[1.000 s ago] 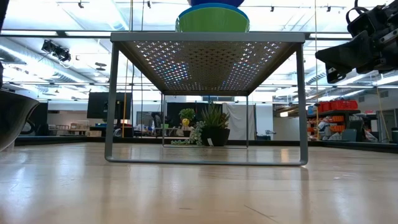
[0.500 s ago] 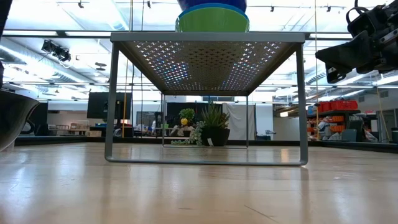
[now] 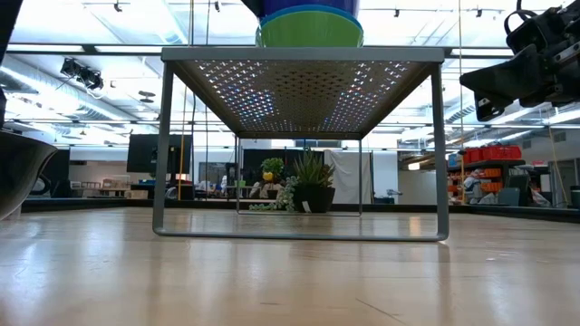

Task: Pick & Place Mini bowls
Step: Stack the blue bowl on the light blue bowl on the shelf

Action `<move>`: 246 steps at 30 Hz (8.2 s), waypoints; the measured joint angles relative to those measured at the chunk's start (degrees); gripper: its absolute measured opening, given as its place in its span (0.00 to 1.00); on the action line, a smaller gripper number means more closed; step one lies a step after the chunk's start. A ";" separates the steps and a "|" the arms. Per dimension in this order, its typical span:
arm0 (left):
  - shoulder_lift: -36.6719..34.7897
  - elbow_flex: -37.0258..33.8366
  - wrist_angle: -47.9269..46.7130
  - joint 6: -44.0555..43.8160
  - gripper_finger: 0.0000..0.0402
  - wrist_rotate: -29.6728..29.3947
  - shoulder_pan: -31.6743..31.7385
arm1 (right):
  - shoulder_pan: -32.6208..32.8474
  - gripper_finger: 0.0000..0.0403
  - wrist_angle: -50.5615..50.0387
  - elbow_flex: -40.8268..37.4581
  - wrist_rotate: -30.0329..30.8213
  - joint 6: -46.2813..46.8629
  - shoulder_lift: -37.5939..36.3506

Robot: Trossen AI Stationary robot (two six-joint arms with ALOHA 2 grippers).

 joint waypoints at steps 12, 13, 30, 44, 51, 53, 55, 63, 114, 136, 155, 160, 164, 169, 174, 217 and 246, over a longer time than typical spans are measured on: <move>0.29 -0.02 -0.02 -0.01 0.05 0.02 0.02 | 0.00 0.03 0.00 0.00 0.00 0.00 0.00; 0.28 -0.02 0.00 -0.01 0.05 0.02 0.00 | 0.01 0.03 0.02 0.00 0.01 0.01 0.00; 0.28 -0.02 0.38 -1.63 0.06 -0.36 0.24 | -0.01 0.03 0.02 0.00 0.00 0.01 0.00; 0.26 -0.02 0.63 -1.97 0.08 1.51 0.33 | -0.01 0.03 0.00 0.00 0.00 0.01 0.00; 0.24 -0.02 0.95 -2.84 0.23 1.04 0.33 | -0.01 0.03 0.01 0.00 0.01 0.01 0.00; 0.22 -0.02 0.94 -3.13 0.28 0.99 0.33 | -0.01 0.03 0.02 0.00 0.00 0.01 0.00; 0.22 -0.02 0.88 -3.47 0.31 0.98 0.33 | 0.00 0.03 0.01 0.00 0.01 0.01 0.00; -0.11 0.02 -0.32 -6.39 0.36 0.88 0.33 | 0.01 0.03 0.00 0.00 0.02 0.01 0.00; -7.56 -0.02 3.22 -40.72 0.00 6.65 3.39 | 0.01 0.03 0.15 0.00 0.00 0.01 -0.02; -7.50 -0.04 -0.35 -43.94 0.00 8.46 5.86 | -0.01 0.03 0.13 0.00 0.01 0.00 -0.02; -11.74 -0.04 9.55 -43.66 0.00 9.22 7.92 | 0.01 0.03 0.17 0.00 0.00 0.01 0.00; -11.76 -0.03 11.48 -43.54 0.00 9.94 8.05 | 0.00 0.03 0.17 0.00 0.00 0.00 0.00; -13.16 -6.26 19.95 -43.85 0.00 11.97 7.45 | -0.01 0.03 0.17 0.00 0.00 0.01 0.00; -17.58 -17.56 29.88 -45.60 0.00 12.23 6.97 | 0.00 0.03 0.15 0.00 0.03 0.01 0.00; -24.01 -27.73 36.47 -47.71 0.00 11.49 7.44 | 0.01 0.03 0.28 -0.02 0.00 -0.01 0.05; -32.04 -54.59 61.96 -56.98 0.00 12.02 8.20 | 0.00 0.03 0.20 -0.02 0.02 0.00 0.09; -32.04 -52.30 59.89 -62.81 0.00 9.91 4.02 | 0.00 0.03 0.17 -0.02 0.01 0.01 0.09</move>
